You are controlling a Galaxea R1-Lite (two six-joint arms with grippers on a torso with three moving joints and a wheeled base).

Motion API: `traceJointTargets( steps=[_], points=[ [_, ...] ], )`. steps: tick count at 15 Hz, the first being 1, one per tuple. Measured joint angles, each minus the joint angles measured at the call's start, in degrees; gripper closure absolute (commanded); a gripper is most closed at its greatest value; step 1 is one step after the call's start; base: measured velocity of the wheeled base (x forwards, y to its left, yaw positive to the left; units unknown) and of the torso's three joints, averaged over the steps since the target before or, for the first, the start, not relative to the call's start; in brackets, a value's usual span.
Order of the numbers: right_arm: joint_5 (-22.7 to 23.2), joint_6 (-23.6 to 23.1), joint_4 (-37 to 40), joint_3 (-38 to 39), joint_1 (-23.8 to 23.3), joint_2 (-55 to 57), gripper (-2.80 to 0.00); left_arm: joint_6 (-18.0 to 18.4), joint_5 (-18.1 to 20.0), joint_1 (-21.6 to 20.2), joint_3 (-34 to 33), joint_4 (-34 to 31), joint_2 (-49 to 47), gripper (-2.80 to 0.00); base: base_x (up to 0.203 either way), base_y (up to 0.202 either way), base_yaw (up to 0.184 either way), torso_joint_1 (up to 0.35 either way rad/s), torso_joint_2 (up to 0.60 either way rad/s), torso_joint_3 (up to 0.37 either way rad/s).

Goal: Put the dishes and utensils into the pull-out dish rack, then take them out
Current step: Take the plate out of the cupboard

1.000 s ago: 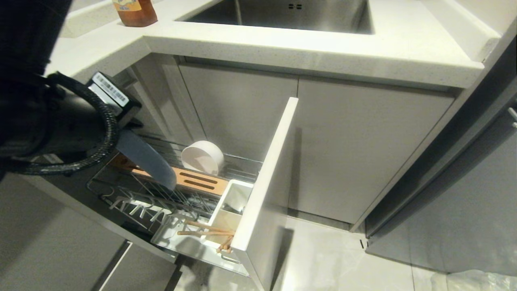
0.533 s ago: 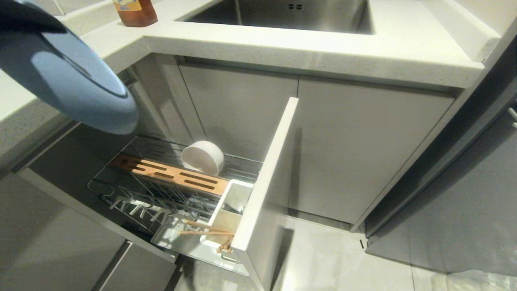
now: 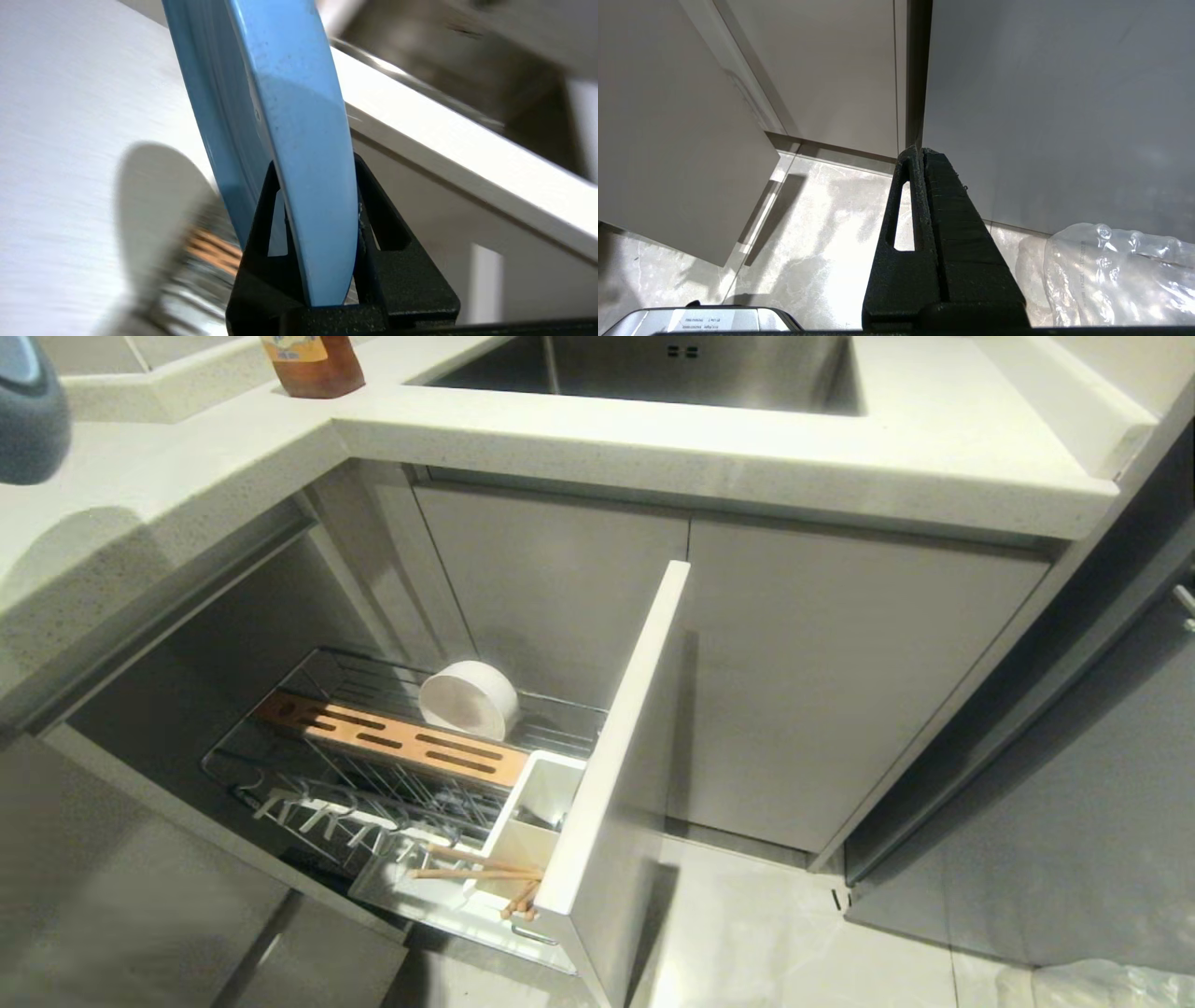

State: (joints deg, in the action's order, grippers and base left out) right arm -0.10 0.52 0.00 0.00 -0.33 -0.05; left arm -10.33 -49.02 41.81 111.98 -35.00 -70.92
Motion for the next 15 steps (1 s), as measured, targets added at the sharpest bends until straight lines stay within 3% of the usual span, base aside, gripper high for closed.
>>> traceJointTargets(
  steps=[3, 5, 10, 13, 15],
  points=[
    [0.0, 0.0, 0.0, 0.0, 0.0, 0.0, 0.0, 10.35, 1.53, -13.01, 0.19, 1.12, 0.44, 0.0, 0.0, 0.0, 0.0, 0.0, 0.0, 0.0],
    [0.0, 0.0, 0.0, 0.0, 0.0, 0.0, 0.0, 14.32, 3.16, -22.52, 0.23, 0.81, 0.64, 0.0, 0.0, 0.0, 0.0, 0.0, 0.0, 0.0],
    [0.01, 0.0, 0.0, 0.0, -0.02, 0.0, 0.0, 22.3, 14.59, -50.36, 0.3, -7.68, 0.04, 0.0, 0.0, 0.0, 0.0, 0.0, 0.0, 0.0],
    [0.0, 0.0, 0.0, 0.0, 0.0, 0.0, 0.0, 28.4, 17.89, -60.1, 0.59, -18.8, -3.1, 0.0, 0.0, 0.0, 0.0, 0.0, 0.0, 0.0],
    [0.0, 0.0, 0.0, 0.0, 0.0, 0.0, 0.0, 31.75, 17.99, -62.76, 1.04, -26.51, -5.88, 0.0, 0.0, 0.0, 0.0, 0.0, 0.0, 0.0]
  ],
)
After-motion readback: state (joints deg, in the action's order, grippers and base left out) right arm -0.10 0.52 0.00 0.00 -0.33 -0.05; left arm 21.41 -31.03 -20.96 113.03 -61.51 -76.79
